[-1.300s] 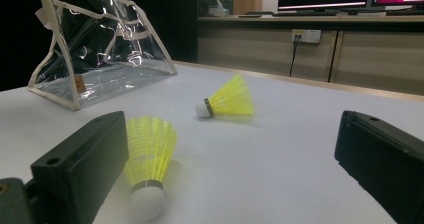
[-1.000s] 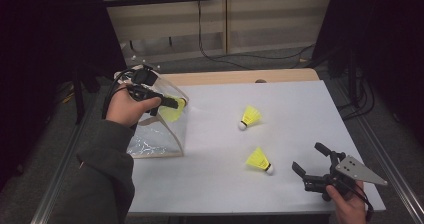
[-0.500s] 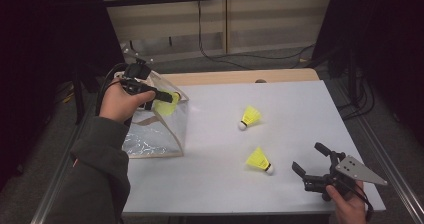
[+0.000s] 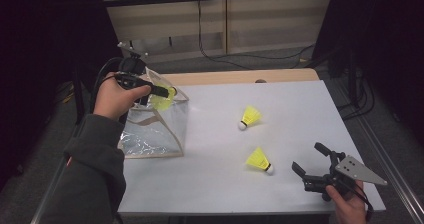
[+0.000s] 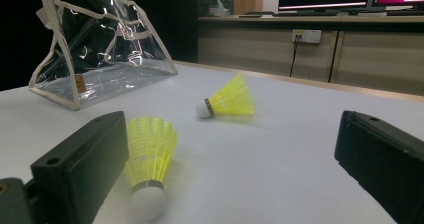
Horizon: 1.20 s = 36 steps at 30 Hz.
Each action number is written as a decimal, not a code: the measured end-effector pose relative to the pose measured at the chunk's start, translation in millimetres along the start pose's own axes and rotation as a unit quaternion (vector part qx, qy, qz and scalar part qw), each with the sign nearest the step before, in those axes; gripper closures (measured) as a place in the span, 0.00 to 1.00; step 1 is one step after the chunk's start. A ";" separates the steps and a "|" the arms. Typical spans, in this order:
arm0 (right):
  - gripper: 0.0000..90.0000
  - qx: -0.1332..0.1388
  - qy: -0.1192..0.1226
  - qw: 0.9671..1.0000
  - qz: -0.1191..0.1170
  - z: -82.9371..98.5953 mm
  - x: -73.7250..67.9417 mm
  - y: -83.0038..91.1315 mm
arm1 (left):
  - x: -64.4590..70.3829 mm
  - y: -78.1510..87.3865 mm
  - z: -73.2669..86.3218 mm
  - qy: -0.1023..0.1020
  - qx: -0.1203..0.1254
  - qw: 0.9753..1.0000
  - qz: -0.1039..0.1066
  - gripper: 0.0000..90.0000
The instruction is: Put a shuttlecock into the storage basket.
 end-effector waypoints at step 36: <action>0.01 0.001 0.002 1.000 -0.003 -0.6 -0.9 0.1 | -18.6 9.4 -9.3 0.037 0.014 0.999 -0.018 0.92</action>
Point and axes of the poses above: each handheld gripper's, and its own axes: y roughly backward along the jaws, z roughly out of its underside, x roughly to its right, the point moved 4 cm from there along -y, roughly forward along the jaws, and after that the axes turned 1 degree about x, right-handed, at the moved point
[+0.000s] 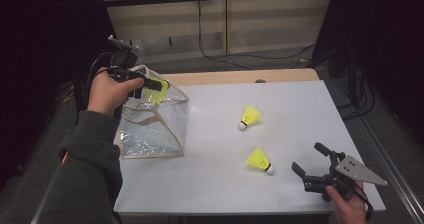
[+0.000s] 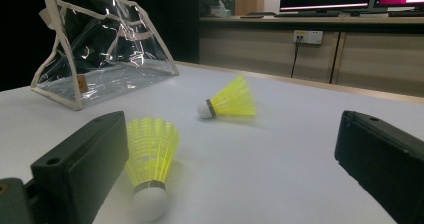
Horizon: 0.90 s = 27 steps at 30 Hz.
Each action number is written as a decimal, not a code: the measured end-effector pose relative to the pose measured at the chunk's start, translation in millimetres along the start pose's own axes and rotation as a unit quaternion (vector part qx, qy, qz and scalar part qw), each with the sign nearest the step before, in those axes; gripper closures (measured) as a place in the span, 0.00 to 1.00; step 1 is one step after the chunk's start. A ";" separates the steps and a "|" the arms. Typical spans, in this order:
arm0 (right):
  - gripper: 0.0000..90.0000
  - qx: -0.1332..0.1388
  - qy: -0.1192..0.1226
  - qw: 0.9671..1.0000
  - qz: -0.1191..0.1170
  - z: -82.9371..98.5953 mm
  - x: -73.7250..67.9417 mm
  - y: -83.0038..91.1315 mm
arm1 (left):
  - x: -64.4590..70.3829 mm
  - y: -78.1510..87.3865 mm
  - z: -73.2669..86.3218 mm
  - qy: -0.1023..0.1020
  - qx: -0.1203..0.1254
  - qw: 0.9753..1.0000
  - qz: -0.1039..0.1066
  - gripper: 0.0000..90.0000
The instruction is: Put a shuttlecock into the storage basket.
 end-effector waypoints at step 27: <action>0.01 0.001 0.002 1.000 0.000 -0.5 0.3 0.2 | -10.0 7.0 -10.6 0.018 0.001 1.000 -0.020 0.92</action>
Point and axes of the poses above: each handheld gripper's, and its own axes: y roughly backward along the jaws, z roughly out of its underside, x roughly to its right, the point moved 4 cm from there along -y, roughly forward along the jaws, and after that the axes turned 1 degree about x, right-handed, at the moved point
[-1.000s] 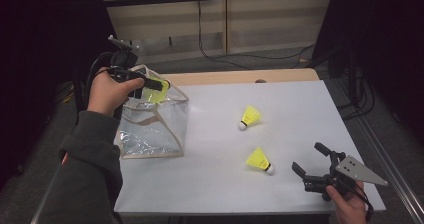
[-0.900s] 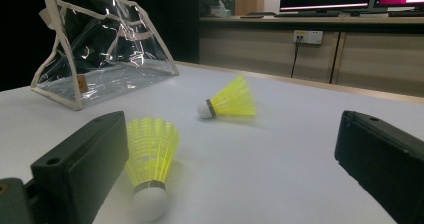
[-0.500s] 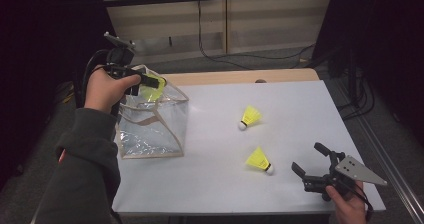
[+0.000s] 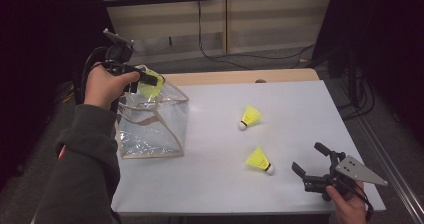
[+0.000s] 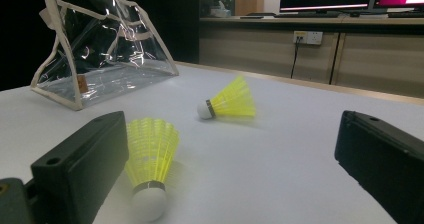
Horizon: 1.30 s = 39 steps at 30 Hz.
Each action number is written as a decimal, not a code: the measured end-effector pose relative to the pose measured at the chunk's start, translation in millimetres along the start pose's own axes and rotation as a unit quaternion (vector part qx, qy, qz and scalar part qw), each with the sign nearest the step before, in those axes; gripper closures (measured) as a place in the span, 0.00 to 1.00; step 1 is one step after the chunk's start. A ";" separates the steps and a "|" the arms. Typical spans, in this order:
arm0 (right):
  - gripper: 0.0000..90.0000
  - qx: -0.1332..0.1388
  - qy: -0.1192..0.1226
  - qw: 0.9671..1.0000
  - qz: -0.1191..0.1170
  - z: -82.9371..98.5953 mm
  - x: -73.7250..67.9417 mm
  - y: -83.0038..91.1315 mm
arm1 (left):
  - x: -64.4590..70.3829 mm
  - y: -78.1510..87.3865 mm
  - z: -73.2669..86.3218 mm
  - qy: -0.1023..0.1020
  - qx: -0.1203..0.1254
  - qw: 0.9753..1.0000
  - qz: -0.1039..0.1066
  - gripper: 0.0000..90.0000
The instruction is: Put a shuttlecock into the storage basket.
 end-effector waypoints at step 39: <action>0.01 0.000 -0.001 1.000 0.000 -0.6 -0.5 0.0 | -23.7 -1.9 -3.6 0.026 0.010 0.999 -0.037 0.92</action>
Point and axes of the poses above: each handheld gripper's, and its own axes: y roughly backward along the jaws, z roughly out of its underside, x roughly to its right, the point moved 4 cm from there along -y, roughly forward along the jaws, and after that the axes turned 1 degree about x, right-handed, at the moved point
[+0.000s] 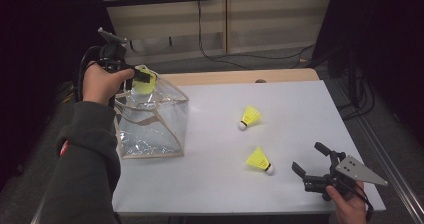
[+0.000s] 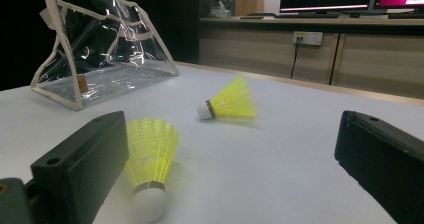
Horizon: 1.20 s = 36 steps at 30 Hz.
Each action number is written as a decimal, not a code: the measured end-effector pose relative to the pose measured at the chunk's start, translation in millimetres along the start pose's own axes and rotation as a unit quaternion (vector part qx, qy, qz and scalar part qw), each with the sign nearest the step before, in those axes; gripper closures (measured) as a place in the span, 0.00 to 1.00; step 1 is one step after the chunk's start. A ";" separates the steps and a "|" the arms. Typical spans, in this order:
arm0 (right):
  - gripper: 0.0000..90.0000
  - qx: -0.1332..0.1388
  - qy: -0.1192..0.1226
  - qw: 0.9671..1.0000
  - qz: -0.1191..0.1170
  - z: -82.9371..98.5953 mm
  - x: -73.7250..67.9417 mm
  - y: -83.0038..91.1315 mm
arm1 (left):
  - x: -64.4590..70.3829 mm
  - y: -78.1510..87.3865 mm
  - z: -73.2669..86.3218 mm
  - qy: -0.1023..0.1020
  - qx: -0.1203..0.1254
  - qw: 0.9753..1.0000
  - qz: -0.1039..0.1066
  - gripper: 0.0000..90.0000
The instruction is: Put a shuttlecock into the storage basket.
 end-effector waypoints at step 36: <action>0.01 -0.001 0.001 1.000 -0.001 0.4 -0.4 0.0 | -21.9 -5.2 1.7 0.025 0.001 1.000 -0.018 0.92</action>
Point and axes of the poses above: each handheld gripper's, and its own axes: y roughly backward along the jaws, z roughly out of its underside, x roughly to its right, the point moved 4 cm from there along -y, roughly forward along the jaws, and after that the axes turned 1 degree about x, right-handed, at the moved point
